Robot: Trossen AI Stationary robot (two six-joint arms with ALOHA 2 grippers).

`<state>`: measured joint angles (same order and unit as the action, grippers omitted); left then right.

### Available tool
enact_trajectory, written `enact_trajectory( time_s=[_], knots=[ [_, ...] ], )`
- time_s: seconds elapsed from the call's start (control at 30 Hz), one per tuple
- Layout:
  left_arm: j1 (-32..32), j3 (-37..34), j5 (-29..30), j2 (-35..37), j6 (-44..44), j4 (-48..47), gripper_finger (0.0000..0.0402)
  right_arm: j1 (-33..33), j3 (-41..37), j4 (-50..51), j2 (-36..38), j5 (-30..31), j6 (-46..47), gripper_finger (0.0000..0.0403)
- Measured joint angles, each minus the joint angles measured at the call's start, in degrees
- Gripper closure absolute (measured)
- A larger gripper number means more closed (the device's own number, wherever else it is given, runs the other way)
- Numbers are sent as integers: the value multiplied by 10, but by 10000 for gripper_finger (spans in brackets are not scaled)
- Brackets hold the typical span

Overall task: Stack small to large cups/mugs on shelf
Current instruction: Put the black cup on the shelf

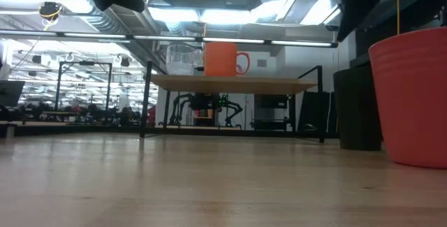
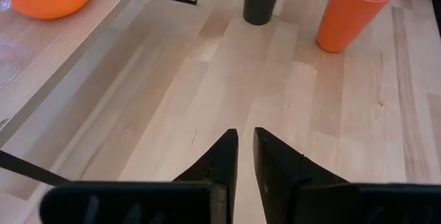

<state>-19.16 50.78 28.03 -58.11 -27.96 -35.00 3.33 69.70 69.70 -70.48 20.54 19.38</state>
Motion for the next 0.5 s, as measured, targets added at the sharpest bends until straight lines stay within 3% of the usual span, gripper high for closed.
enact_trajectory(
  time_s=[0.23,0.37,0.5],
  knots=[
    [0,0,0,0,0,0,360,-36,-9,-16,0,12,-10,258],
    [0,0,0,0,0,0,360,-47,-9,-27,0,64,-50,205],
    [0,0,0,0,0,0,360,-48,-9,-23,0,59,-32,175]
  ],
)
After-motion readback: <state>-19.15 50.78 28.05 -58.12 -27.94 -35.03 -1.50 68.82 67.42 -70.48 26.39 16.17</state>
